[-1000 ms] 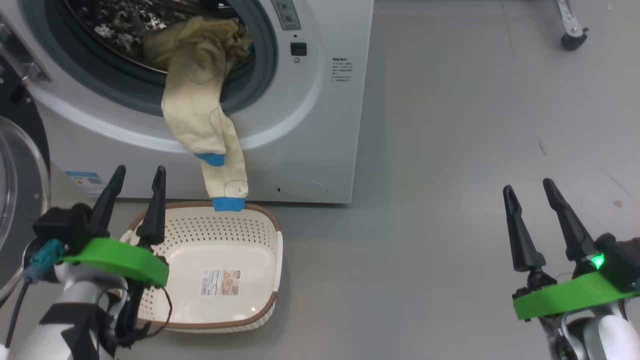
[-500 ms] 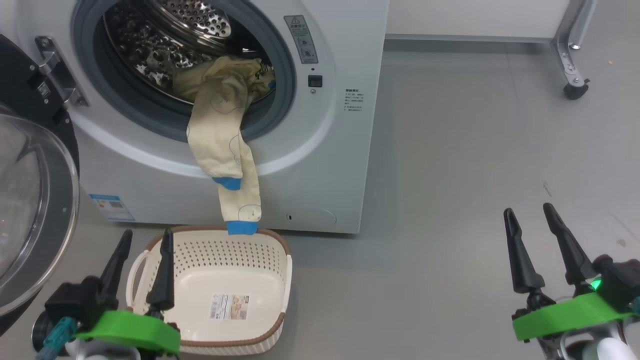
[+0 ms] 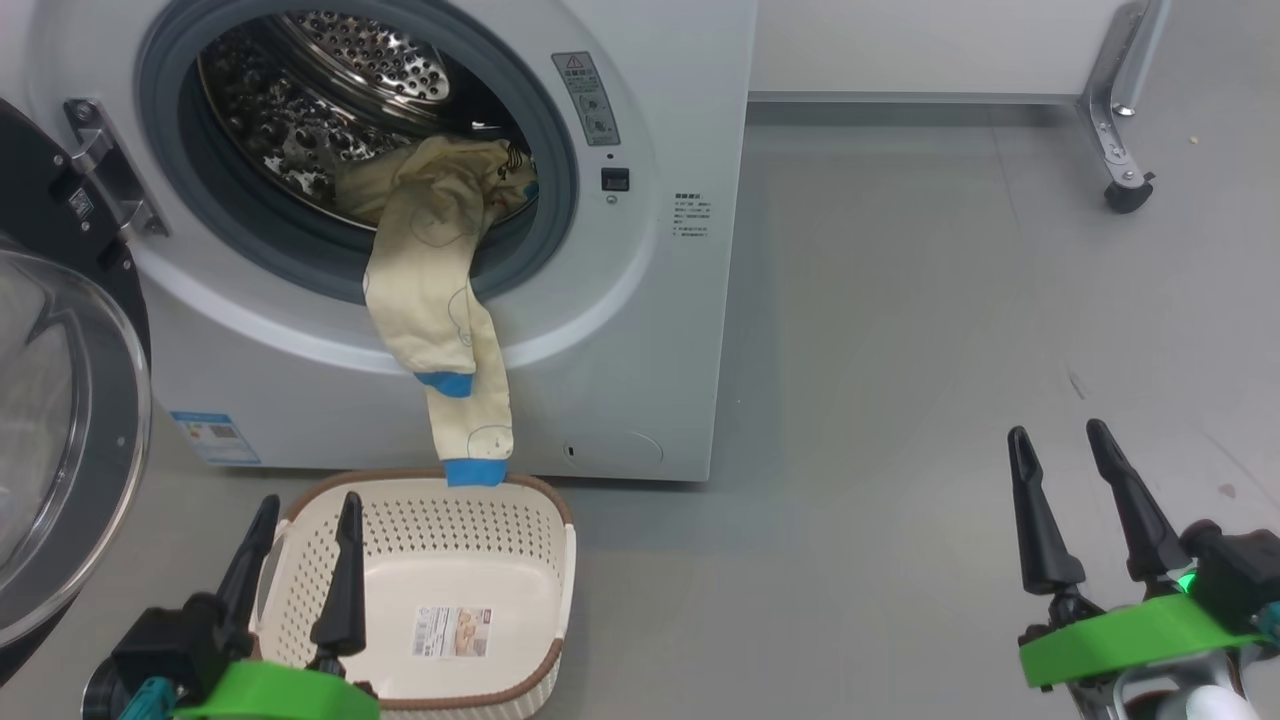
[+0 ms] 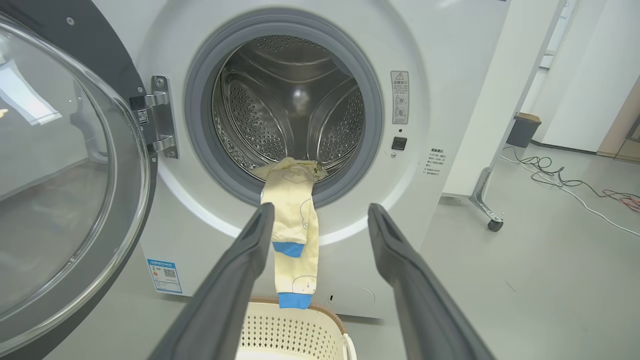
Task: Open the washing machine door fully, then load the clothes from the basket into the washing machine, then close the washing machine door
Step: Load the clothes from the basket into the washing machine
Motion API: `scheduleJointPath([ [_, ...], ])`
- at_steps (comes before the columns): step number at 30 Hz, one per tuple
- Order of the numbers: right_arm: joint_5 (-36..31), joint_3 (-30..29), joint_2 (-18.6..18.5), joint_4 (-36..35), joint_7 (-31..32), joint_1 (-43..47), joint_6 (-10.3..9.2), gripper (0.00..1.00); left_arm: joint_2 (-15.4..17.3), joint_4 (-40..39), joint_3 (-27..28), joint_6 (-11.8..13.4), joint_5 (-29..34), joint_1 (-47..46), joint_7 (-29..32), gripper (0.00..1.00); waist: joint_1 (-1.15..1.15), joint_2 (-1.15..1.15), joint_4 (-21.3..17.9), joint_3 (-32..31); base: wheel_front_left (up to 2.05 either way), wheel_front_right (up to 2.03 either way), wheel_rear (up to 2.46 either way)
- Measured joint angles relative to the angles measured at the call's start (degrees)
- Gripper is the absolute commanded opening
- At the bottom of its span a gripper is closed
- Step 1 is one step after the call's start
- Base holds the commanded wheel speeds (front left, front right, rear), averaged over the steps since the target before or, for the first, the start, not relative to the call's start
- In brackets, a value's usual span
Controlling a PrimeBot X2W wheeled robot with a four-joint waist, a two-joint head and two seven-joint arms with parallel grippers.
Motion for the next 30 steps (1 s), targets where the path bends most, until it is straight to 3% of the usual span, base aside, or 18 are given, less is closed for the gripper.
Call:
scheduleJointPath([
  [18, 0.0, 0.0, 0.0, 0.2, 0.0, 0.0, 0.0, 1.0, -3.0, 2.6, 2.0, -3.5, 2.1, 0.0, 0.0, 1.0, 0.0, 0.0, 0.1, 0.4, 0.0, 0.0, 0.0],
  [30, 0.0, 0.1, 0.1, 0.3, 0.0, 0.0, 0.0, 1.0, -4.4, 3.8, 2.5, -4.6, 3.2, 0.0, 0.0, 1.0, 0.01, 0.0, 0.0, 0.8, 0.0, 0.0, 0.0],
])
